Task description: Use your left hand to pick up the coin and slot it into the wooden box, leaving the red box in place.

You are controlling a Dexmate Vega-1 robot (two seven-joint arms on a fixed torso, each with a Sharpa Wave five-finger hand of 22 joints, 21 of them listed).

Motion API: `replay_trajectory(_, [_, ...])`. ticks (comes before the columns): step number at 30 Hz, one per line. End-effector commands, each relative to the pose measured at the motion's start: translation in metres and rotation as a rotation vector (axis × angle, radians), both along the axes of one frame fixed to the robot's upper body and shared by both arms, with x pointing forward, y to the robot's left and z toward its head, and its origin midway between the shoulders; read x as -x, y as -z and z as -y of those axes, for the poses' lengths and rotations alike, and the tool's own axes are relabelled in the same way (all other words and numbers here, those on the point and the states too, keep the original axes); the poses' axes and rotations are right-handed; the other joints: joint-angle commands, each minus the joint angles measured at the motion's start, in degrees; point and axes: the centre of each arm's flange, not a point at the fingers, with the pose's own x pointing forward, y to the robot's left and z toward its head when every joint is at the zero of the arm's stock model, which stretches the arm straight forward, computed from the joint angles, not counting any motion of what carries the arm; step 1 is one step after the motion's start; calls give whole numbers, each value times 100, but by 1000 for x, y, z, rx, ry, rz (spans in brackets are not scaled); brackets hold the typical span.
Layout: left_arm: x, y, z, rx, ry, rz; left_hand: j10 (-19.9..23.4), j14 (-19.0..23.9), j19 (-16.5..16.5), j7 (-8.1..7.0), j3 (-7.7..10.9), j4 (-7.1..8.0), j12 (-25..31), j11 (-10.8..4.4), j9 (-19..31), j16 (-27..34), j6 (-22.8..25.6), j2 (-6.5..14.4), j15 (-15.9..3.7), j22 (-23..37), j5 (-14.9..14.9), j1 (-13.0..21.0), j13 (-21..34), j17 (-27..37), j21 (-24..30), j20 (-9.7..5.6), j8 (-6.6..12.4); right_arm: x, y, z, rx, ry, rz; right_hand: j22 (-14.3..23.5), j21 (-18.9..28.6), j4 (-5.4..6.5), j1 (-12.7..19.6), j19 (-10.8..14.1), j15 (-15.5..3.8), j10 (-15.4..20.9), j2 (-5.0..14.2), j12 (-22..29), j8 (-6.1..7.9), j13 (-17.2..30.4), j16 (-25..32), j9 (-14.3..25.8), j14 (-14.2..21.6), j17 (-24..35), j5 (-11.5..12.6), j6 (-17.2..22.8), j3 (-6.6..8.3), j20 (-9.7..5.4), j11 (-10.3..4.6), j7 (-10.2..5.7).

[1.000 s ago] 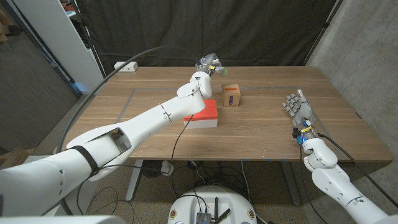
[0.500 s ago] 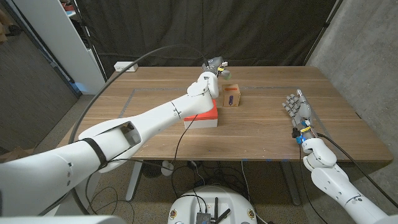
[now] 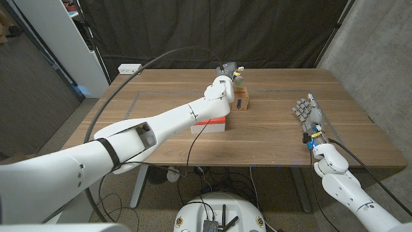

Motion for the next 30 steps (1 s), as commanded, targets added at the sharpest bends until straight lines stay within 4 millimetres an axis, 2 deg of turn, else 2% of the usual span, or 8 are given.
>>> replay_trajectory(1, [4, 7, 19, -11, -62, -18, -7, -1, -24, 83, 12, 10, 15, -9, 86, 9, 566, 15, 14, 4, 42, 46, 27, 6, 41, -280, 109, -1, 1, 2, -1, -5, -3, 13, 9, -13, 46, 51, 2, 10, 26, 31, -5, 23, 36, 29, 27, 11, -5, 19, 3, 17, 11, -26])
replay_trajectory(14, [3, 11, 24, -13, -76, -24, -10, -20, -32, 70, 21, 11, -18, -14, 109, -3, 574, 15, 15, -34, 57, 61, 8, -6, 62, -281, 73, 1, 3, 3, 2, -2, -12, 13, 7, -12, 43, 51, 15, 16, 24, 32, -6, 24, 35, 29, 31, 12, -5, 26, -1, 19, 6, -9])
replay_trajectory(30, [-4, 14, 20, -51, -92, -21, -19, -2, -79, 81, 20, 13, -33, -17, 118, 13, 594, 7, 13, -86, 66, 66, 30, 21, 61, -281, 26, 1, 4, 1, -1, 1, -12, 13, 5, -11, 43, 51, 0, 18, 30, 33, -9, 24, 32, 29, 29, 14, -5, 26, -3, 22, 5, -11])
